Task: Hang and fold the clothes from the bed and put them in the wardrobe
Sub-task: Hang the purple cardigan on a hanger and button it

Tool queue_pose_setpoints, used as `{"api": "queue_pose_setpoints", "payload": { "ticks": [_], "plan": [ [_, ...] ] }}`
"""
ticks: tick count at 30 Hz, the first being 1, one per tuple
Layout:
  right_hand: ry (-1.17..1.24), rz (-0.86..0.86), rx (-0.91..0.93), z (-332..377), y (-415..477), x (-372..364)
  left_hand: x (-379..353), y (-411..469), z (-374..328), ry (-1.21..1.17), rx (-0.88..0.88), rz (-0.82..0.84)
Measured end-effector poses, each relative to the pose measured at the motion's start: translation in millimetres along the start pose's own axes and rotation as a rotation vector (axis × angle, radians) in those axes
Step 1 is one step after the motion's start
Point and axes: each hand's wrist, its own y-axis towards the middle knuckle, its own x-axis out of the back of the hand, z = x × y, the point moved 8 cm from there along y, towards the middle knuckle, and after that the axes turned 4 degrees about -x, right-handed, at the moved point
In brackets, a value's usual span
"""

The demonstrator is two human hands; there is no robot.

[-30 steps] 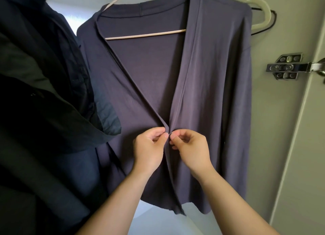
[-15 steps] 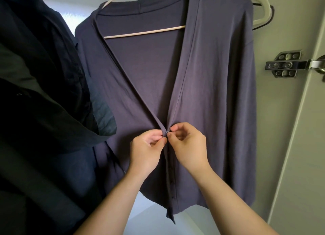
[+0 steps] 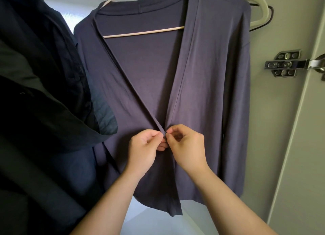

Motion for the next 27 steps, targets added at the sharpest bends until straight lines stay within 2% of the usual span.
{"api": "queue_pose_setpoints", "payload": {
  "ticks": [6,13,20,27],
  "plan": [
    [-0.017,0.041,0.033,-0.3,-2.1,-5.0,-0.5,9.0,-4.6,0.009,0.023,0.075],
    [0.129,0.065,-0.129,-10.7,-4.9,-15.9,1.0,14.8,-4.7,0.009,0.086,0.104],
    [0.234,-0.024,-0.261,-17.2,-6.2,-13.5,-3.7,16.7,-6.4,0.003,0.105,0.124],
    [0.188,-0.043,-0.216,-14.6,-5.1,-11.7,-1.4,19.5,-4.0,0.047,0.047,0.105]
  ]
}}
